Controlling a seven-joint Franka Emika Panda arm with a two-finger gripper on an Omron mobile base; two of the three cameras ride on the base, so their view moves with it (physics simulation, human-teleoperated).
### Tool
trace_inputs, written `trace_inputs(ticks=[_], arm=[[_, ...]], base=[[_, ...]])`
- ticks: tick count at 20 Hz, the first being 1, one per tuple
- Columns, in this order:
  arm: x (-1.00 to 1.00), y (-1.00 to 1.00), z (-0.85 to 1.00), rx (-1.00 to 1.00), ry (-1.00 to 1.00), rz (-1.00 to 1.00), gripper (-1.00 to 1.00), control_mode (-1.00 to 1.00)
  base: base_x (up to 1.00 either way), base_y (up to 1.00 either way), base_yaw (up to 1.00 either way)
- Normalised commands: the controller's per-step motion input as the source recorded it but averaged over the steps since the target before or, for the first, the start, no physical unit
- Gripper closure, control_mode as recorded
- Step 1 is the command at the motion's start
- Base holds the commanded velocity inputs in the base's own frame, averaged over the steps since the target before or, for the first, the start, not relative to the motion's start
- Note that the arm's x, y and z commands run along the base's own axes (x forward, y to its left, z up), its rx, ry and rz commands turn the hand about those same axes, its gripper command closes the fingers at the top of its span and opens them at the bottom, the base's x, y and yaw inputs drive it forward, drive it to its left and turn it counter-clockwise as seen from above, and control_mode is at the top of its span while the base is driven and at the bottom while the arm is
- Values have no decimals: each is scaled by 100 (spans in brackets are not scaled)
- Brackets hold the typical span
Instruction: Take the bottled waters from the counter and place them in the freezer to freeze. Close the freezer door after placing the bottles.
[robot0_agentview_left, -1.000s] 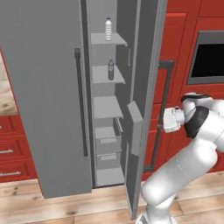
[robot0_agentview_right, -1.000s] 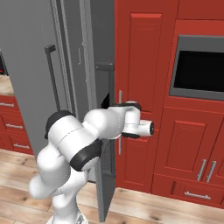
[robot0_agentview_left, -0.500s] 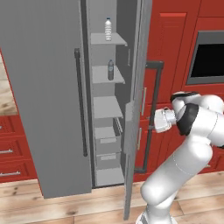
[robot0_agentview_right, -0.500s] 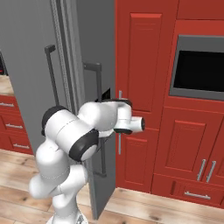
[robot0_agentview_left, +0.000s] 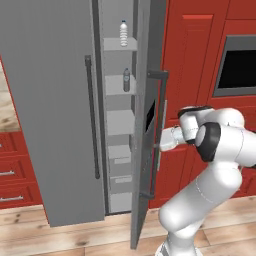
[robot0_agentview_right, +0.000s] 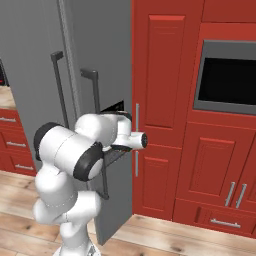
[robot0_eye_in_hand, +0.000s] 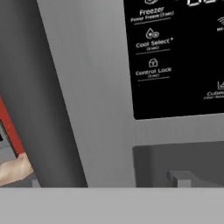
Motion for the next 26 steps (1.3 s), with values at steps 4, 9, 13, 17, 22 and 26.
trace_inputs(ticks=[4,9,13,17,22,26], arm=[[2,56,0,-6,6,-18,-100,-100],[21,68,0,-9,15,-23,-100,-100],[37,44,4,-11,13,-21,-100,-100],[48,39,0,-9,14,-19,-100,-100],[7,15,4,-7,1,-10,-100,-100],[29,15,4,-7,6,-11,-100,-100]], base=[[0,0,0],[0,0,0],[0,0,0],[0,0,0],[0,0,0],[0,0,0]])
